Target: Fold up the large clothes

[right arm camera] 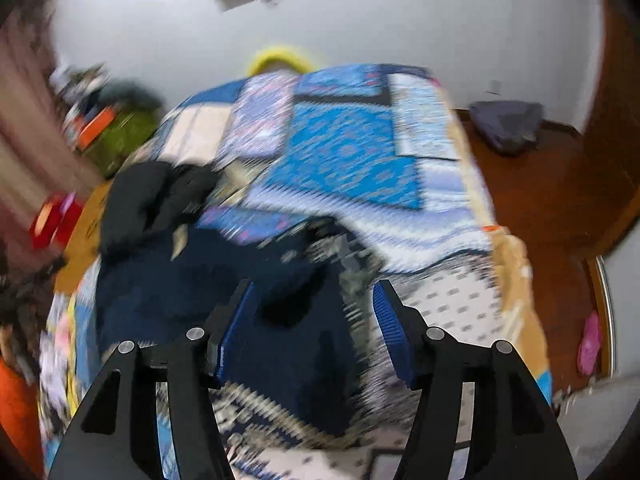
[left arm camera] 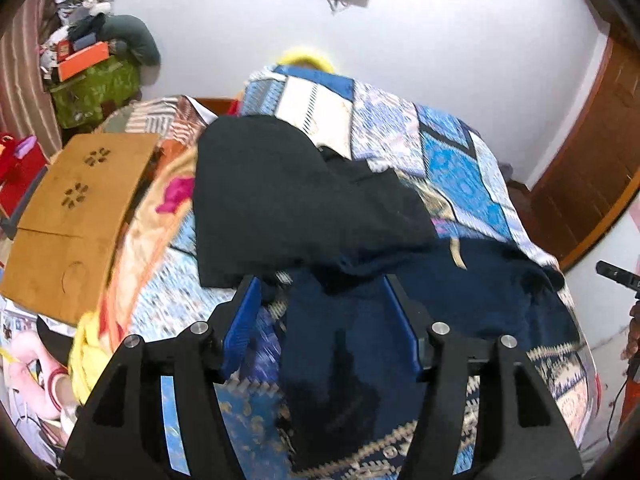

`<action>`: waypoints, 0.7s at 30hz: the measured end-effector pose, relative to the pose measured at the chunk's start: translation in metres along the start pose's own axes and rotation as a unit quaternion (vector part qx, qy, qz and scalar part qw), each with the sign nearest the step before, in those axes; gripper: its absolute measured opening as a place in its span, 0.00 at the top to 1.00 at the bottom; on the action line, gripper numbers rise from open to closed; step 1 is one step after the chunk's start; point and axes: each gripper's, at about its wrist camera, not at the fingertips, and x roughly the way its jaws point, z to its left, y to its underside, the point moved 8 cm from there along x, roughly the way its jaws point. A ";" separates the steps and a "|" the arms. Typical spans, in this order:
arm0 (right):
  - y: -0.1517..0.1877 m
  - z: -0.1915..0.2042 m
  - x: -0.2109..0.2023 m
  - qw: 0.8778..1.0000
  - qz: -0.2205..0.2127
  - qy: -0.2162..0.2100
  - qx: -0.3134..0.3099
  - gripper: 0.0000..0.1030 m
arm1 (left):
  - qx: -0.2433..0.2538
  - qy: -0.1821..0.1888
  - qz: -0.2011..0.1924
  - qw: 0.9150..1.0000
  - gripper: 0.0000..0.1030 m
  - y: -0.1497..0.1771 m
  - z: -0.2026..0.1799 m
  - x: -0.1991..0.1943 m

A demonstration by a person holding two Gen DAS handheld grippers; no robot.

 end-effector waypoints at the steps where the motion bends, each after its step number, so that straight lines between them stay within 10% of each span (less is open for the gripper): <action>1: 0.007 0.013 0.005 1.000 0.008 -0.009 -0.017 0.45 | 0.003 0.006 0.007 1.000 0.41 0.005 -0.006 0.002; 13: 0.046 0.044 0.109 0.988 0.136 -0.012 -0.073 0.45 | 0.062 0.030 0.101 0.993 0.41 0.067 -0.064 0.072; 21: -0.035 -0.023 0.105 0.992 0.022 0.123 0.017 0.45 | 0.053 -0.059 0.035 0.996 0.41 0.011 -0.044 0.084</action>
